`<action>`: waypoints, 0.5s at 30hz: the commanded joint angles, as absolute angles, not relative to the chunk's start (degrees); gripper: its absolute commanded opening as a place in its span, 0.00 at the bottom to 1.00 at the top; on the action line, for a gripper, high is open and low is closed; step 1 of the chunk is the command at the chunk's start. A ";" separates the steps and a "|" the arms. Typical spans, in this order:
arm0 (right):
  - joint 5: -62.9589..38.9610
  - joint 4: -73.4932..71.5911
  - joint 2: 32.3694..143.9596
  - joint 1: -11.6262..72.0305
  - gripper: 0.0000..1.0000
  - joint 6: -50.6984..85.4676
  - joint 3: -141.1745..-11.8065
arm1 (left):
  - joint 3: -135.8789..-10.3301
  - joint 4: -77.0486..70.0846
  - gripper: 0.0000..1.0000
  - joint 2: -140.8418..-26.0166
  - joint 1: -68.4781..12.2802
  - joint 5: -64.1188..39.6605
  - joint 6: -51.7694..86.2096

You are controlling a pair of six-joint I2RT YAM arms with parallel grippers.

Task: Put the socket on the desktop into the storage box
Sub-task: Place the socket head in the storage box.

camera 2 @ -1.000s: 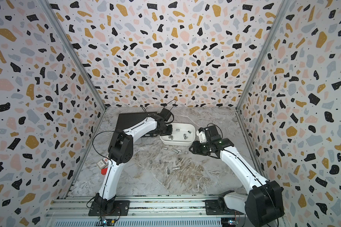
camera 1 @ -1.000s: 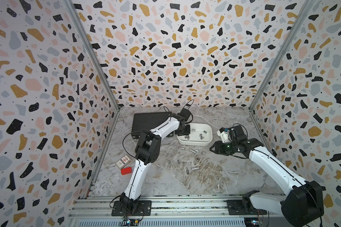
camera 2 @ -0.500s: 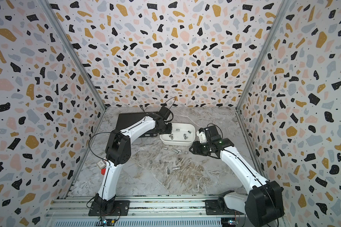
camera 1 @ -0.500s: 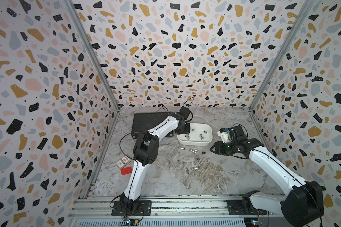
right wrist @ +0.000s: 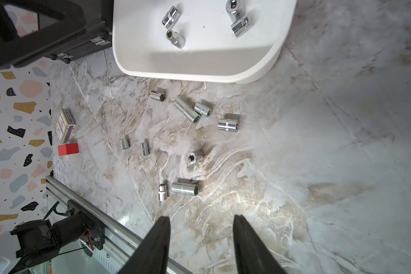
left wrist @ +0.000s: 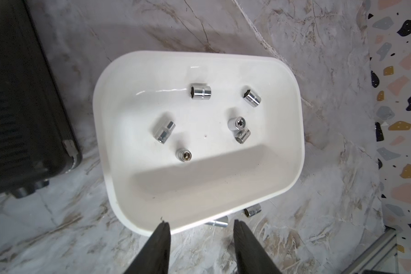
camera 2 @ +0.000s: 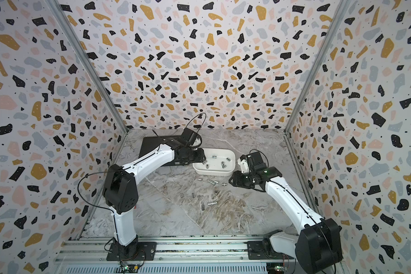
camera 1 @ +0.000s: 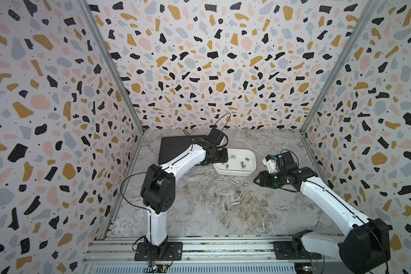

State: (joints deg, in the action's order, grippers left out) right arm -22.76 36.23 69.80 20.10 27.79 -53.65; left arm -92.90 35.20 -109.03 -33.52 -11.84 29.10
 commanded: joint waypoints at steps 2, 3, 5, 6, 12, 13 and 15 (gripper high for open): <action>-21.10 38.19 70.52 19.84 0.50 26.75 -55.79 | -86.03 29.26 0.52 -102.25 -33.73 -15.27 28.32; -20.93 38.27 70.81 19.82 0.51 26.74 -55.81 | -84.42 28.44 0.52 -100.85 -33.60 -15.67 28.42; -20.50 38.23 71.21 19.81 0.52 26.65 -55.90 | -80.93 26.77 0.53 -98.27 -33.40 -16.82 28.72; -20.26 38.22 71.51 19.80 0.53 26.55 -55.97 | -79.16 25.97 0.54 -96.94 -33.31 -17.41 29.00; -18.21 38.56 72.83 19.84 0.55 25.95 -56.60 | -69.59 22.96 0.57 -89.56 -32.87 -19.29 29.54; -18.03 38.58 73.08 19.84 0.55 25.93 -56.75 | -67.98 22.73 0.57 -88.33 -32.79 -19.49 29.53; -17.89 38.47 73.59 19.86 0.55 25.84 -56.89 | -65.37 22.35 0.58 -86.11 -32.78 -19.71 29.53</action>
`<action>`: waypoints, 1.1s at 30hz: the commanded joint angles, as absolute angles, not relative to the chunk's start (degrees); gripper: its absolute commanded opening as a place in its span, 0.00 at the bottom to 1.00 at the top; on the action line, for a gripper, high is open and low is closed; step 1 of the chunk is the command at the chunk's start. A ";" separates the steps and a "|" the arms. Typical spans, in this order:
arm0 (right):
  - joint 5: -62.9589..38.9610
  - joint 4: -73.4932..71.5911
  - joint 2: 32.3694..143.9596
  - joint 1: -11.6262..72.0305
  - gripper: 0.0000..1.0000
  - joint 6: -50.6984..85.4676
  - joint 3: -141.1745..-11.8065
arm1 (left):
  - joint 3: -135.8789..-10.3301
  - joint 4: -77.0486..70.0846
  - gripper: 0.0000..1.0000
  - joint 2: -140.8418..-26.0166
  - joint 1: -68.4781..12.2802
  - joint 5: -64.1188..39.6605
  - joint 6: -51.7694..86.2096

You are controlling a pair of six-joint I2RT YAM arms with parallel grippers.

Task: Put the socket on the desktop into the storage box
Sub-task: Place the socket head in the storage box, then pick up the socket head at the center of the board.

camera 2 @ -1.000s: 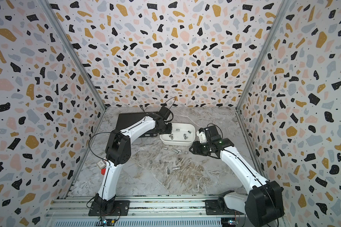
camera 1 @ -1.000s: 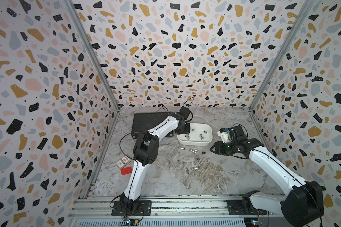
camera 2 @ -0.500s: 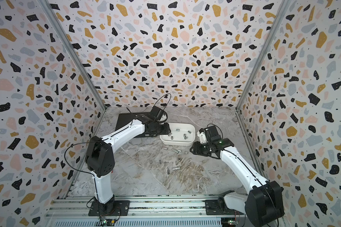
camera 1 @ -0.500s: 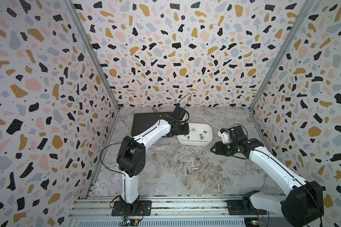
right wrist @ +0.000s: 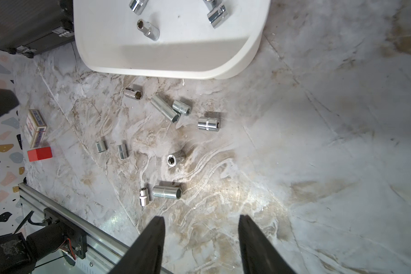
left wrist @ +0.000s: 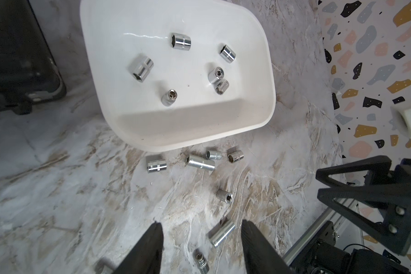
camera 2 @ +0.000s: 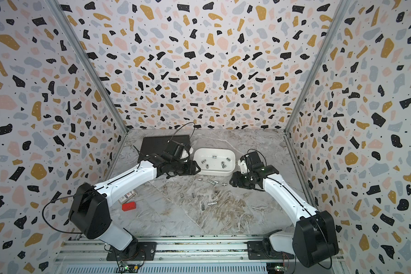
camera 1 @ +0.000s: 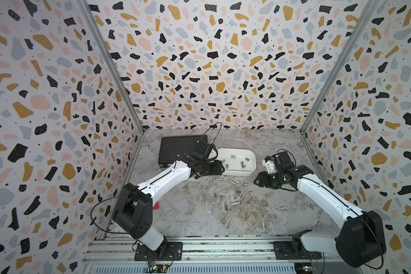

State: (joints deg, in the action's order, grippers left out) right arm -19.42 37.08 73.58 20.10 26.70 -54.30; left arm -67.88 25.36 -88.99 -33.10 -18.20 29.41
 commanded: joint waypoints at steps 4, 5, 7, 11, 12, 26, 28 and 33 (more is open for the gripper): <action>-17.32 37.88 74.76 19.86 0.55 26.01 -57.19 | -60.03 20.90 0.59 -81.90 -32.70 -20.03 29.90; -17.10 37.80 75.11 19.95 0.55 26.06 -57.22 | -59.12 20.53 0.59 -81.11 -32.63 -20.04 30.07; -16.49 37.71 75.83 20.02 0.55 26.10 -57.45 | -56.60 19.88 0.60 -79.39 -32.61 -19.95 30.56; -15.74 37.53 76.79 20.30 0.55 26.10 -57.85 | -52.60 18.59 0.60 -76.44 -32.61 -19.04 31.29; -15.52 37.53 77.05 20.46 0.55 26.11 -58.00 | -51.82 18.62 0.60 -75.73 -32.61 -18.75 31.29; -9.92 37.43 83.72 25.27 0.55 27.24 -61.62 | -45.38 19.25 0.60 -69.37 -32.61 -16.09 32.44; -9.15 37.68 84.95 25.88 0.55 27.25 -62.55 | -44.72 19.06 0.60 -68.86 -32.61 -16.08 32.77; -7.85 38.06 88.04 26.80 0.55 27.52 -64.39 | -43.64 18.56 0.60 -68.14 -32.70 -16.34 33.28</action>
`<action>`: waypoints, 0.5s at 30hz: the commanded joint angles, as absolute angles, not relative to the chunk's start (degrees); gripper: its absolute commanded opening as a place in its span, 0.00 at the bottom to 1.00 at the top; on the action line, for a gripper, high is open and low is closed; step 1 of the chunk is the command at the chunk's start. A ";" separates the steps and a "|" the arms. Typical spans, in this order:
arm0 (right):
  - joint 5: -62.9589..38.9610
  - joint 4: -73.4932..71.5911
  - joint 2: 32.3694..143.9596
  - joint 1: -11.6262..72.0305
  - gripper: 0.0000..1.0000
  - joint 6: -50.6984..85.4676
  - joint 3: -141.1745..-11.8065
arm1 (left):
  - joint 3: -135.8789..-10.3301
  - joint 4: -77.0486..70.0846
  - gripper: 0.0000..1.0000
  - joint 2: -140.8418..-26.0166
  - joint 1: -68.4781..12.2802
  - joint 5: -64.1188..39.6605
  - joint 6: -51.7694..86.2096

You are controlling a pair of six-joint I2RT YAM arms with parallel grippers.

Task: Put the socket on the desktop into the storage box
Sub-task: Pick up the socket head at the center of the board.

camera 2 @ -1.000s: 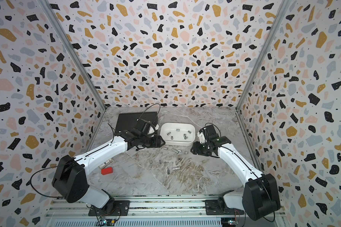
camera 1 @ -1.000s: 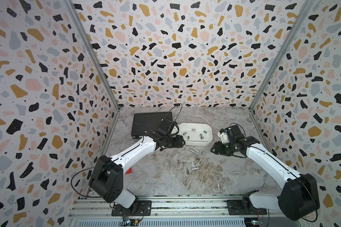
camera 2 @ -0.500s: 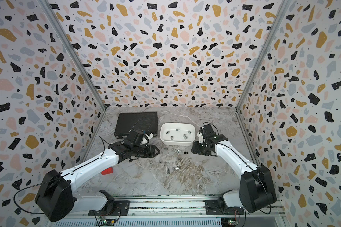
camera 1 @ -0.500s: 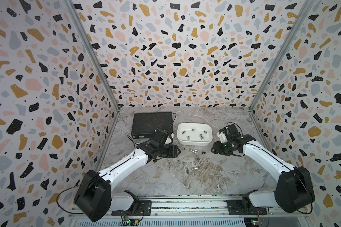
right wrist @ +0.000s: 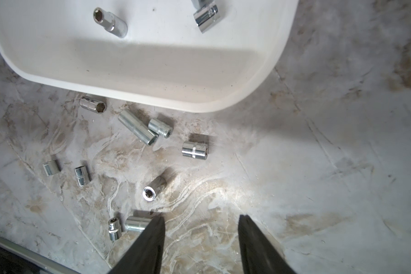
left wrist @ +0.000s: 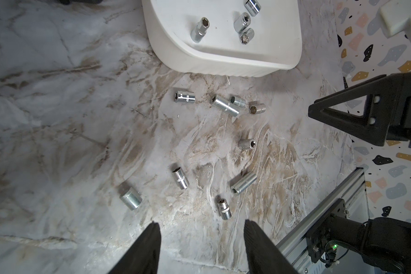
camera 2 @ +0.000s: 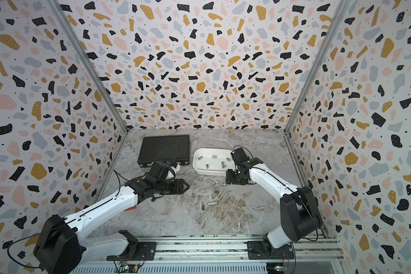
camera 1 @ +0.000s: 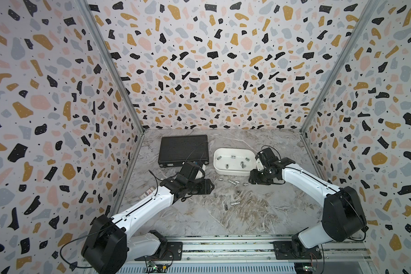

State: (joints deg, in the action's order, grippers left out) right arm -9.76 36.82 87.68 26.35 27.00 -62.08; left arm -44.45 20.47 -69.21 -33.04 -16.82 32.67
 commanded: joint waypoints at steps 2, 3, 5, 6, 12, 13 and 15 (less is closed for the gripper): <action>-7.66 38.11 89.20 27.18 0.55 27.60 -64.96 | -43.25 18.30 0.60 -67.87 -32.70 -16.34 33.46; -7.57 38.06 89.75 27.40 0.55 27.68 -65.12 | -43.11 18.17 0.60 -67.77 -32.71 -16.35 33.53; -7.38 37.98 90.66 27.67 0.55 27.77 -65.43 | -42.73 17.90 0.60 -67.54 -32.74 -16.44 33.77; -7.38 37.85 91.10 27.75 0.55 27.86 -65.56 | -42.56 17.73 0.60 -67.43 -32.78 -16.52 33.84; -7.02 37.57 93.31 28.26 0.55 27.89 -66.87 | -41.83 16.87 0.60 -67.06 -32.95 -16.79 34.29; -6.95 37.44 93.69 28.38 0.55 27.87 -67.02 | -41.84 16.73 0.60 -67.13 -33.05 -16.79 34.38; -6.94 37.35 94.44 28.42 0.55 27.86 -67.32 | -41.92 16.79 0.60 -67.14 -33.05 -16.70 34.45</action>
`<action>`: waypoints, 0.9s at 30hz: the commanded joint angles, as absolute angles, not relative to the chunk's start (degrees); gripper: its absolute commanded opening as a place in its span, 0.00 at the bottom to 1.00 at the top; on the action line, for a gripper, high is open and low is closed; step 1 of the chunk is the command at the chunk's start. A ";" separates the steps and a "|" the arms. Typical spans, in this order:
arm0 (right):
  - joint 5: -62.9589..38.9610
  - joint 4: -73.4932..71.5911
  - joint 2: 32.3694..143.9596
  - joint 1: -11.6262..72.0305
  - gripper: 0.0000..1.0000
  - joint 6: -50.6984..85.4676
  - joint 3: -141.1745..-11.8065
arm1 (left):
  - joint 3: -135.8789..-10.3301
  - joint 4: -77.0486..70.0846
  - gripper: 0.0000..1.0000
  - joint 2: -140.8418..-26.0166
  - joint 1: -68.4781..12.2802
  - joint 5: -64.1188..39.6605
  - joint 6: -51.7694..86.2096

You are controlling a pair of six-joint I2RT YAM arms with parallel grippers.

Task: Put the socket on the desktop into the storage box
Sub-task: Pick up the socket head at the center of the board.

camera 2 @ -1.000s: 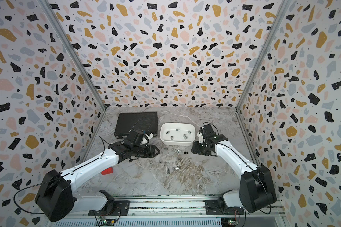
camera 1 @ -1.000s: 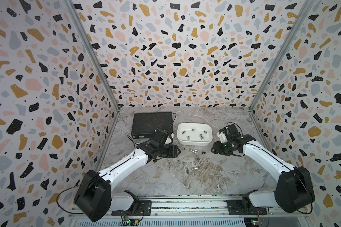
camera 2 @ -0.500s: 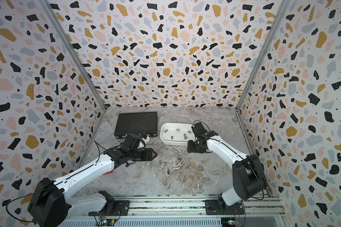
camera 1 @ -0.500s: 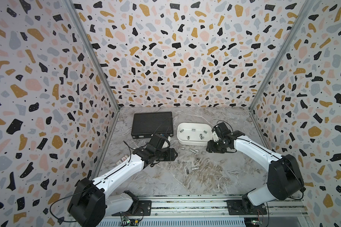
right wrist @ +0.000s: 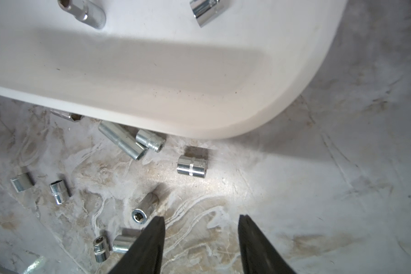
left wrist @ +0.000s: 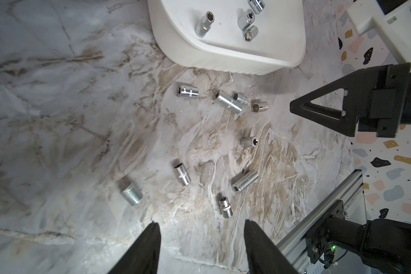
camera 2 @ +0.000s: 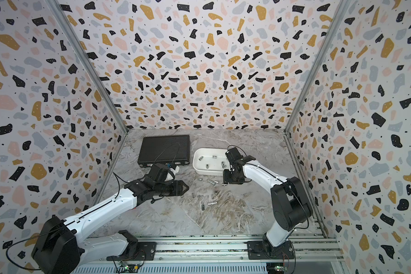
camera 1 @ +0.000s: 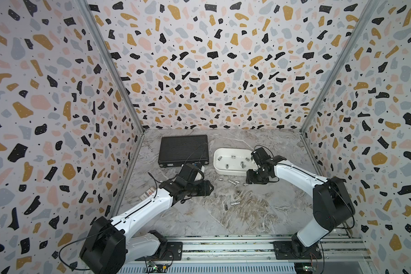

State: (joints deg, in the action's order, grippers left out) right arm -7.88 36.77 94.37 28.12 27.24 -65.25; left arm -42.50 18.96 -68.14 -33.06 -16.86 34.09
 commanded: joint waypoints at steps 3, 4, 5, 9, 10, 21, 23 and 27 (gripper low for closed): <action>-6.90 37.27 95.95 28.69 0.55 27.69 -68.01 | -41.96 16.78 0.60 -67.24 -33.16 -16.70 34.52; -6.94 37.22 96.29 28.80 0.55 27.64 -68.26 | -41.96 16.78 0.60 -67.28 -33.14 -16.70 34.50; -6.94 37.19 96.89 28.95 0.55 27.62 -68.51 | -42.01 16.85 0.60 -67.41 -33.15 -16.69 34.50; -6.94 37.18 98.38 29.16 0.55 27.58 -69.32 | -41.79 16.52 0.60 -67.50 -33.34 -16.79 34.80; -7.03 37.12 98.73 29.17 0.55 27.51 -69.50 | -41.73 16.53 0.60 -67.50 -33.31 -16.79 34.80; -6.86 37.17 102.38 29.47 0.55 26.98 -71.66 | -42.01 16.35 0.60 -67.94 -33.53 -16.79 34.89; -6.86 37.27 103.04 29.49 0.55 26.98 -71.92 | -41.96 16.49 0.60 -67.94 -33.62 -16.79 34.85; -6.88 37.36 104.27 29.62 0.55 26.81 -72.35 | -41.92 16.41 0.59 -68.10 -33.57 -16.61 34.89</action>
State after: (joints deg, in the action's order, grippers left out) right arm -7.66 36.38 104.16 29.26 27.16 -70.52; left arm -42.46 17.89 -68.14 -33.23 -16.84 34.76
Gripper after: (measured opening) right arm 0.552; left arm 0.596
